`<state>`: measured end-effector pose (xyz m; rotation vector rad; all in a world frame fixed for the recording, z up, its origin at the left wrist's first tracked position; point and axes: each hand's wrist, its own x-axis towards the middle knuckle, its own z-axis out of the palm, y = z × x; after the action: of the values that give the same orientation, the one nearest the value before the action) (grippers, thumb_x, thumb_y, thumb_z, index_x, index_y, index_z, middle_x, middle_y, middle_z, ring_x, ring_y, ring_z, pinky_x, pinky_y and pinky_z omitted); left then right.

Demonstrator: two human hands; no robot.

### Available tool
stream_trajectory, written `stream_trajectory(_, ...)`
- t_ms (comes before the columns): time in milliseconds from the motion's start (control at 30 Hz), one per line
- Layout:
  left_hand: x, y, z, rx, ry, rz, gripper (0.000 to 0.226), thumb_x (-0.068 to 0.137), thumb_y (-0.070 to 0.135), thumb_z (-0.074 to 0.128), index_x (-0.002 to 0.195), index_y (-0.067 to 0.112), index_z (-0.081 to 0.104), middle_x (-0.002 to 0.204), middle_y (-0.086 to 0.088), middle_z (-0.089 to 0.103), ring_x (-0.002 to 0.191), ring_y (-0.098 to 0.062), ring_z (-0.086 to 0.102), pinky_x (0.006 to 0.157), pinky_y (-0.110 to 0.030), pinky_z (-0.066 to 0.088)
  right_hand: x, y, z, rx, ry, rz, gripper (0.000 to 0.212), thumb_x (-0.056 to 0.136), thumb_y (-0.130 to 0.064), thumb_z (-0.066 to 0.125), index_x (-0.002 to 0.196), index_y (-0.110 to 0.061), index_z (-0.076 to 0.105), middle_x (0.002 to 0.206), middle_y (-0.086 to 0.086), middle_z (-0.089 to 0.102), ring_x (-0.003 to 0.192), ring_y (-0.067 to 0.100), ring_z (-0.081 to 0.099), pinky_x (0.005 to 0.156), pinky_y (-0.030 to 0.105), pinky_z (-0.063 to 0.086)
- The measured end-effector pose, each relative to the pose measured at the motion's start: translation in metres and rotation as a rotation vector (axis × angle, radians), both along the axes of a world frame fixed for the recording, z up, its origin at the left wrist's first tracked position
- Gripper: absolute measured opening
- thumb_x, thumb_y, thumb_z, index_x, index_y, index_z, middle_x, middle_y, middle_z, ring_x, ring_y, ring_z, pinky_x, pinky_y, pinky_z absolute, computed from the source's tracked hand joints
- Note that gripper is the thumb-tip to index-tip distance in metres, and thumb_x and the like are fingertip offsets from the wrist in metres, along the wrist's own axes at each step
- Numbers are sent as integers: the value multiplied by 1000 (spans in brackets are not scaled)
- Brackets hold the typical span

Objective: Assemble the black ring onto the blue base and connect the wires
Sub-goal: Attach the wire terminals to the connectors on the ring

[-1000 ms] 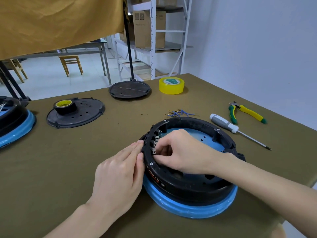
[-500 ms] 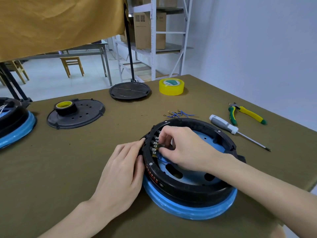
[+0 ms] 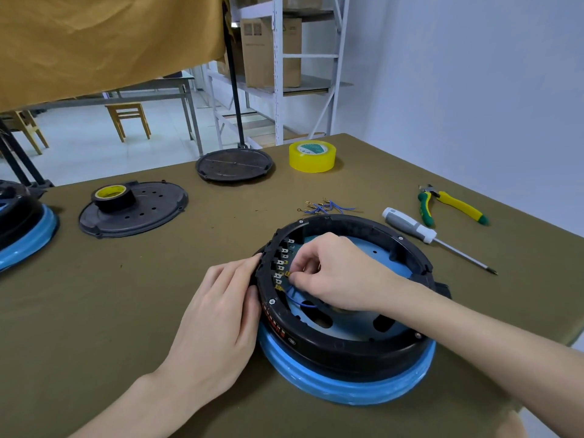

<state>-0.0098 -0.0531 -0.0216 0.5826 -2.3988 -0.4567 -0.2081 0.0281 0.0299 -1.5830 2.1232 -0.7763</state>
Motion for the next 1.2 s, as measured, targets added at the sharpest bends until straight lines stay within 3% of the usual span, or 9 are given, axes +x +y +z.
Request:
stream_trajectory(167, -1, -2, -2, 11, 10, -1, 50, 106, 33, 30, 151, 25, 49, 139, 21, 56, 128, -1, 44, 107, -5, 28, 1, 0, 1, -22, 9, 28, 12, 95, -19, 69, 88, -14, 78, 67, -3, 73, 52, -6, 58, 51, 6, 39)
stream_trajectory(400, 0, -2, -2, 53, 49, 18, 51, 103, 38, 33, 149, 29, 52, 136, 27, 56, 129, 5, 45, 104, -1, 28, 3, -4, 1, -43, 42, 36, 14, 92, -22, 72, 81, -15, 79, 66, -3, 73, 53, -2, 58, 53, 7, 37)
stream_trajectory(567, 0, -2, -3, 86, 83, 29, 46, 102, 28, 43, 146, 30, 55, 136, 32, 54, 130, 6, 45, 104, -1, 29, 10, -4, -1, -70, 104, 38, 14, 94, -18, 68, 82, -17, 76, 65, -2, 72, 60, 7, 64, 60, 25, 50)
stream_trajectory(667, -2, -3, -3, 101, 109, 36, 42, 108, 31, 37, 145, 32, 57, 135, 35, 53, 129, 9, 45, 103, 1, 29, 12, -2, -2, -98, 174, 50, 15, 93, -18, 66, 81, -14, 73, 63, -1, 68, 61, 15, 63, 63, 36, 56)
stream_trajectory(733, -2, -2, -2, 106, 121, 33, 46, 104, 39, 35, 144, 32, 58, 133, 37, 52, 128, 11, 45, 101, 2, 29, 13, -3, -3, -111, 209, 71, 16, 93, -16, 64, 79, -10, 70, 62, 2, 67, 61, 21, 61, 62, 39, 55)
stream_trajectory(867, -2, -2, -3, 101, 124, 41, 39, 108, 33, 38, 142, 33, 56, 132, 37, 51, 128, 10, 45, 101, 2, 29, 13, -4, -5, -99, 220, 77, 16, 92, -14, 59, 81, -7, 68, 69, 6, 68, 67, 29, 62, 63, 44, 56)
stream_trajectory(1067, -2, -1, -2, 129, 122, 32, 52, 99, 42, 36, 143, 29, 59, 132, 36, 52, 128, 10, 44, 102, 2, 29, 15, -8, 1, -54, 294, 89, 17, 93, -13, 56, 85, 0, 65, 75, 16, 68, 72, 37, 62, 66, 48, 57)
stream_trajectory(1200, -2, -1, -3, 130, 138, 37, 41, 106, 38, 37, 141, 35, 58, 132, 37, 52, 128, 12, 44, 101, -1, 32, 17, -14, 17, 26, 428, 138, 19, 92, -11, 57, 75, -5, 51, 74, 12, 57, 71, 38, 57, 67, 49, 56)
